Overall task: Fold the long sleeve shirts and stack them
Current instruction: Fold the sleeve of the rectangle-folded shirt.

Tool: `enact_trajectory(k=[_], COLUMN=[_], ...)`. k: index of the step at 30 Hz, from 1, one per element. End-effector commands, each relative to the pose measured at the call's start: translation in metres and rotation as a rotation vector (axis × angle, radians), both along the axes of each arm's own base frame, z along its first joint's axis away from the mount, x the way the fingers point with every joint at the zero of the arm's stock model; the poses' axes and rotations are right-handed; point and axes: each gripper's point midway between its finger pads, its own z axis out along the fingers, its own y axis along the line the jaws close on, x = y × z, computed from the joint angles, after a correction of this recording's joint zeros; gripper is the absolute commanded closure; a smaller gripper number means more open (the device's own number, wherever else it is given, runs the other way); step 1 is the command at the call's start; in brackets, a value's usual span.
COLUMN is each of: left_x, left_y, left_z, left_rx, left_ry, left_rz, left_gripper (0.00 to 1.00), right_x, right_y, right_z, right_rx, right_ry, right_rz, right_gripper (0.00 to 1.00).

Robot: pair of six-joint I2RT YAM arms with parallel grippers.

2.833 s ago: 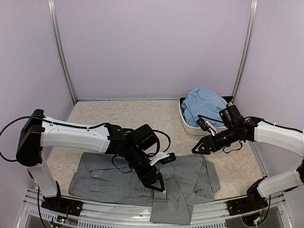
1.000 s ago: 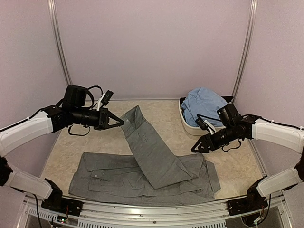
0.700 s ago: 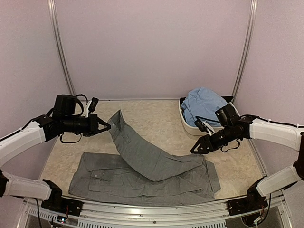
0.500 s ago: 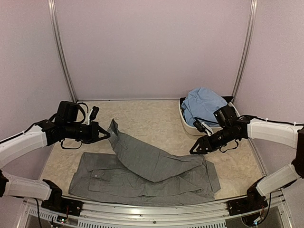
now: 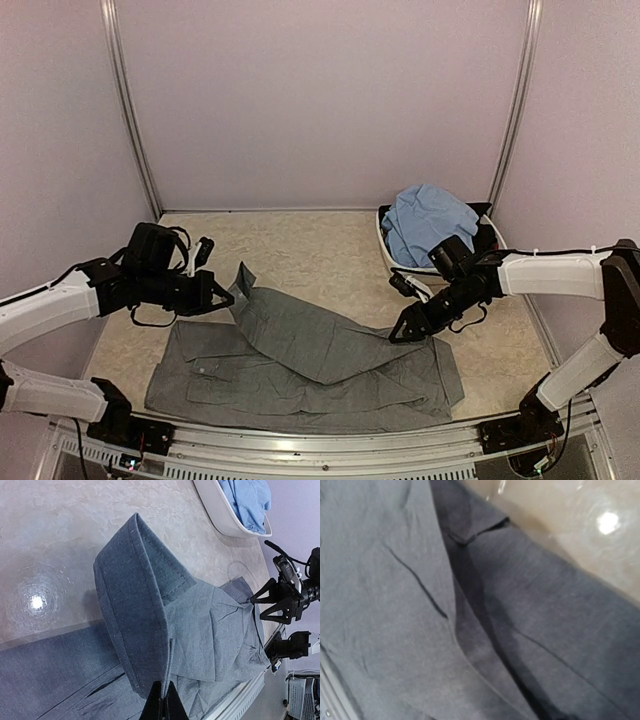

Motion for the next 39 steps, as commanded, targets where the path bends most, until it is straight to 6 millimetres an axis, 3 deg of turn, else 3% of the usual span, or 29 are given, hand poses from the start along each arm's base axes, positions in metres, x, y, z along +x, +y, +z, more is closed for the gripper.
enact_trajectory(k=[1,11,21,25,30,39], left_x=[-0.009,-0.029,-0.044,-0.045,-0.054,-0.064], left_y=[-0.005,-0.008,-0.016,-0.003,0.016,0.046], left_z=[0.022,0.085,0.110,0.093,0.048,-0.016], left_rx=[-0.016,-0.233,-0.325,-0.267,-0.161,0.079], left_ry=[-0.029,-0.004,0.082,0.128,0.194,0.240], left_rz=[0.029,0.132,0.219,0.287,0.355,0.397], left_gripper=[1.00,1.00,1.00,1.00,1.00,1.00], right_x=[0.006,0.010,0.014,0.012,0.013,0.012], right_y=[0.008,0.010,0.011,0.014,0.015,0.014], right_z=[0.001,0.001,0.008,0.006,0.004,0.002], right_rx=[-0.009,-0.015,-0.015,-0.006,-0.005,-0.013], right_ry=[-0.040,-0.058,-0.078,-0.064,-0.062,-0.056], right_rz=[0.026,0.042,0.046,0.059,0.064,0.064], right_gripper=[0.41,0.42,0.41,0.41,0.41,0.41])
